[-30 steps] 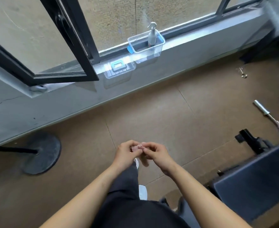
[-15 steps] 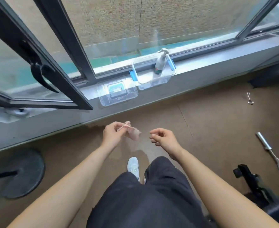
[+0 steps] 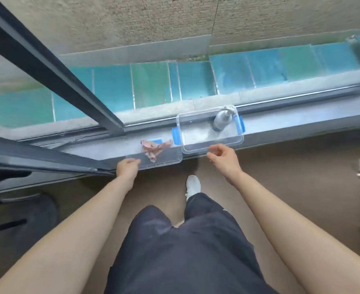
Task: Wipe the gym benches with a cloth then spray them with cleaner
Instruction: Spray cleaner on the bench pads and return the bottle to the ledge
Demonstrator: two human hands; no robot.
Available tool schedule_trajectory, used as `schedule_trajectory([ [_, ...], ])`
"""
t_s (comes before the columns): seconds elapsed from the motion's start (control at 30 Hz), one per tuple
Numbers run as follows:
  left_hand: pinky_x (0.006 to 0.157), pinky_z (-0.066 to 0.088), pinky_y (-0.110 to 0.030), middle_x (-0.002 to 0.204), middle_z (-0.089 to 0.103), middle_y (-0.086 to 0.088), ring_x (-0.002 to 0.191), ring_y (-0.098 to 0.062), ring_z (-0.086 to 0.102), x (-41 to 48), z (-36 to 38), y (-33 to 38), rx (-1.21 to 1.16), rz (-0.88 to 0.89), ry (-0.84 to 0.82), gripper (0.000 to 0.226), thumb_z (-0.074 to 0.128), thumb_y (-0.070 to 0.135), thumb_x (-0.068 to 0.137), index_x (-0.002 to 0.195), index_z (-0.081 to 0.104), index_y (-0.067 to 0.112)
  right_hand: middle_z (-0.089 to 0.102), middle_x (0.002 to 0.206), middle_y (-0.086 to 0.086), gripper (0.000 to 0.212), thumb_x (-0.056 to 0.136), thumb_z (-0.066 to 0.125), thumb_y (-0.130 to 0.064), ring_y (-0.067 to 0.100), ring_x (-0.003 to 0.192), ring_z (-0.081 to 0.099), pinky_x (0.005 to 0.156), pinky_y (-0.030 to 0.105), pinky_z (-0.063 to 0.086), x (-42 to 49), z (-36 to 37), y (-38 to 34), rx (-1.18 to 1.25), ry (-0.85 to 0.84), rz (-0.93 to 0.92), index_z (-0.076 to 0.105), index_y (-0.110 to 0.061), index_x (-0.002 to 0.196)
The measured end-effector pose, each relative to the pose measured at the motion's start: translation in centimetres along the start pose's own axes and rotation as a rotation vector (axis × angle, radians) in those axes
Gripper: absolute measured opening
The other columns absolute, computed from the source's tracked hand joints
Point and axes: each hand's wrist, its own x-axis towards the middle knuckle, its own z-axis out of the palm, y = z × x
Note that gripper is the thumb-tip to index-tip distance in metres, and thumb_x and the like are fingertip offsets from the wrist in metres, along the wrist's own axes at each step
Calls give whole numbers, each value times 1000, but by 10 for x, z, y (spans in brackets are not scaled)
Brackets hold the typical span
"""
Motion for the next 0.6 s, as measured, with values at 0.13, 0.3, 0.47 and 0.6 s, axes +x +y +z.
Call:
schedule_trajectory([
  [0.13,87,52,-32,96,72,1,89,-17,66,-31,23,32,-45,29,-194,10,61,24,101,103,69,18,49,134,7,60,85,75,-28,25,116,57,101,40,48,73,-30,-23,-205,161,-64,52,-18,138],
  [0.3,84,51,-27,107,75,-1,101,-18,70,-59,45,58,-6,131,-272,14,61,20,100,112,69,19,38,145,11,72,85,74,-31,37,121,52,96,42,47,150,-52,-33,-452,232,-80,41,-20,148],
  [0.47,88,52,-26,110,75,2,101,-13,71,-66,54,79,64,212,-345,17,64,21,98,114,71,22,65,115,21,23,100,54,-29,42,109,60,76,37,39,203,-58,-33,-680,68,-70,63,-10,109],
  [0.6,87,53,-28,107,76,2,100,-15,72,-65,53,92,115,252,-349,14,66,20,97,108,73,24,68,103,24,27,103,54,-33,42,99,61,69,35,31,200,-71,-46,-726,46,-127,62,-7,97],
])
